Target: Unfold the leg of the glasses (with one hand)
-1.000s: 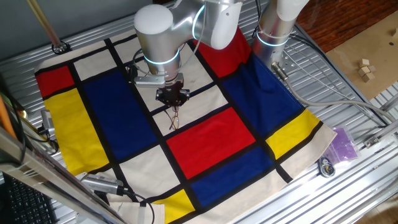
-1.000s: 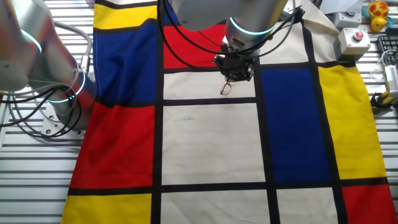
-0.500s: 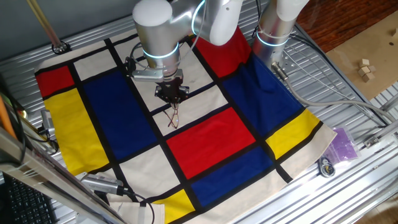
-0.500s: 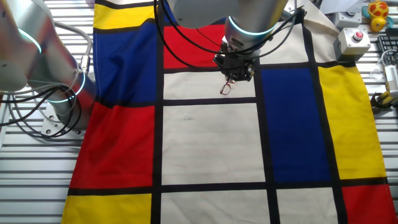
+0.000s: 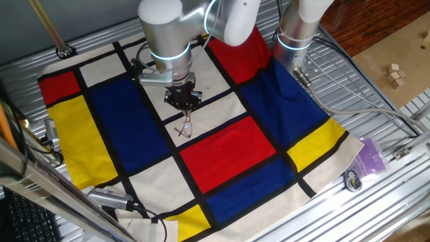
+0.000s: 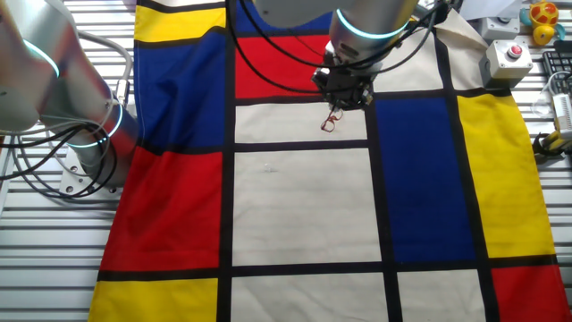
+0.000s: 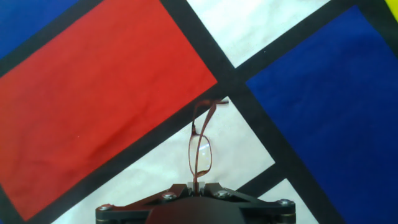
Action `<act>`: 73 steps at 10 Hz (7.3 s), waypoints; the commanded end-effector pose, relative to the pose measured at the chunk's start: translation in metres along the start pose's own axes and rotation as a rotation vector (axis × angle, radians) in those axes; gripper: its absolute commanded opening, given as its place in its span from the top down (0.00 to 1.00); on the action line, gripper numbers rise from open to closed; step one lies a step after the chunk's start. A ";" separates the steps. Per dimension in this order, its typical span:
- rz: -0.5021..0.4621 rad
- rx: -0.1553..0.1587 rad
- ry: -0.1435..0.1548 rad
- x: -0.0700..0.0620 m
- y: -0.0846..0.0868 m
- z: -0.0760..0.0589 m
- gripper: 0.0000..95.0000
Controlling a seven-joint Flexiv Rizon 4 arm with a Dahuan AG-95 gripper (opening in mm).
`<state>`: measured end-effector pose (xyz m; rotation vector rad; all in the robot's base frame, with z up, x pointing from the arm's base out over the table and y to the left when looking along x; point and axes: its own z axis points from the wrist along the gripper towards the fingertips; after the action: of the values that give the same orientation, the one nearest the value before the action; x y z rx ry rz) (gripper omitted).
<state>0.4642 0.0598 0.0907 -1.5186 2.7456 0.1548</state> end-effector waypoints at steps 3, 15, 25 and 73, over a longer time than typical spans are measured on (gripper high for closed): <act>-0.004 -0.002 0.000 -0.003 -0.003 -0.013 1.00; -0.022 -0.049 -0.090 -0.015 0.001 -0.053 1.00; -0.111 0.005 -0.167 -0.017 -0.005 -0.039 1.00; -0.078 -0.075 0.052 -0.018 0.016 -0.060 1.00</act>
<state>0.4604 0.0704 0.1521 -1.8863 2.3957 0.1936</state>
